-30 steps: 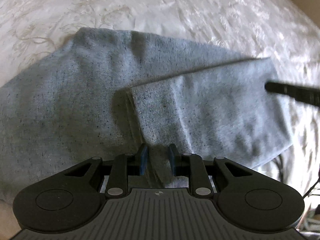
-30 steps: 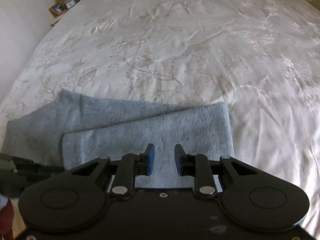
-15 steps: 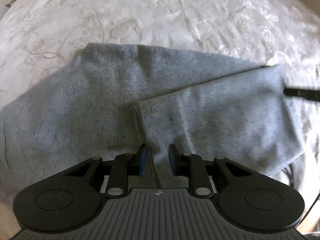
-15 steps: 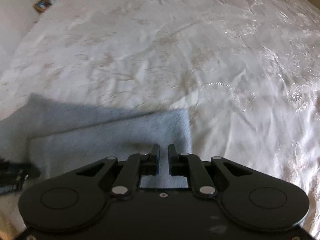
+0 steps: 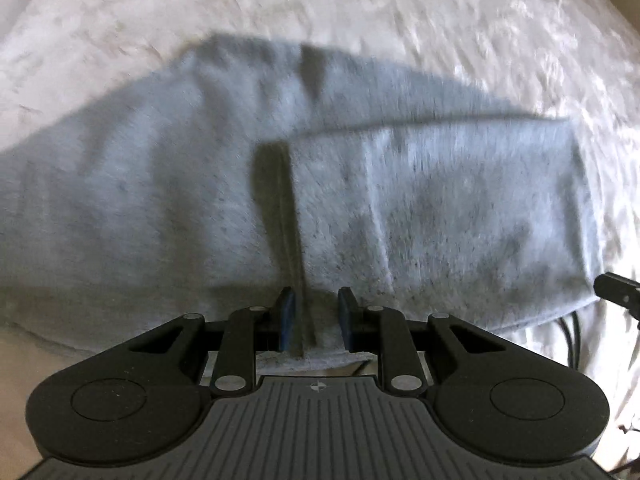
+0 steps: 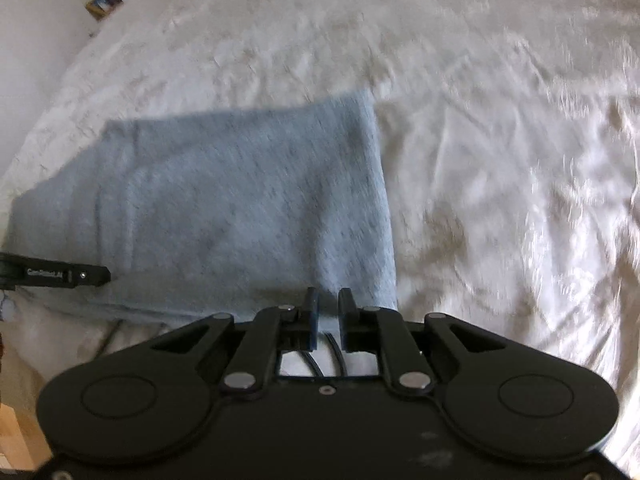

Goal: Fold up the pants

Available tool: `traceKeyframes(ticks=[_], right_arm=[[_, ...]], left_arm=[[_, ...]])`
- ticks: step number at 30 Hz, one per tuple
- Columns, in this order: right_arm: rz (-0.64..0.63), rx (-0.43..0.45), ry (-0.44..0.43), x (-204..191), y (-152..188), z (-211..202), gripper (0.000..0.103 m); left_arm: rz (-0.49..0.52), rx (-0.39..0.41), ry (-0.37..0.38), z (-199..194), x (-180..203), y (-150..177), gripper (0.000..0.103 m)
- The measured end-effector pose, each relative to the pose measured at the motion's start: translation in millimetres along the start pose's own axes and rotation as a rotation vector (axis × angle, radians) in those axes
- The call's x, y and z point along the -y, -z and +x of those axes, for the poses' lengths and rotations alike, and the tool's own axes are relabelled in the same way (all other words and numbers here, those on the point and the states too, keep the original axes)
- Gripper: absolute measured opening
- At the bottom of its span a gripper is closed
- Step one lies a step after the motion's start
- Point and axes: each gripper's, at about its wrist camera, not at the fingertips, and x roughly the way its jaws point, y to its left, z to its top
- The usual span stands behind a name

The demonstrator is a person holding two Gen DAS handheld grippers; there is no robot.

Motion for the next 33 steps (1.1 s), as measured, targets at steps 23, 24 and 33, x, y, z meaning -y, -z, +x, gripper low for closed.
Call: traceKeyframes(ticks=[23, 24, 33], right_arm=[[-0.252, 0.078, -0.24, -123.7, -16.8, -16.5, 0.021], [-0.258, 0.076, -0.239, -129.7, -16.4, -13.4, 0.022], [-0.266, 0.054, -0.204, -194.5, -12.9, 0.0, 0.025]], left_arm=[[-0.338, 0.157, -0.09, -75.6, -151.4, 30.6, 0.062], [-0.341, 0.158, -0.083, -74.7, -159.6, 31.1, 0.064], [-0.368, 0.17, -0.053, -66.2, -260.6, 13.2, 0.083]])
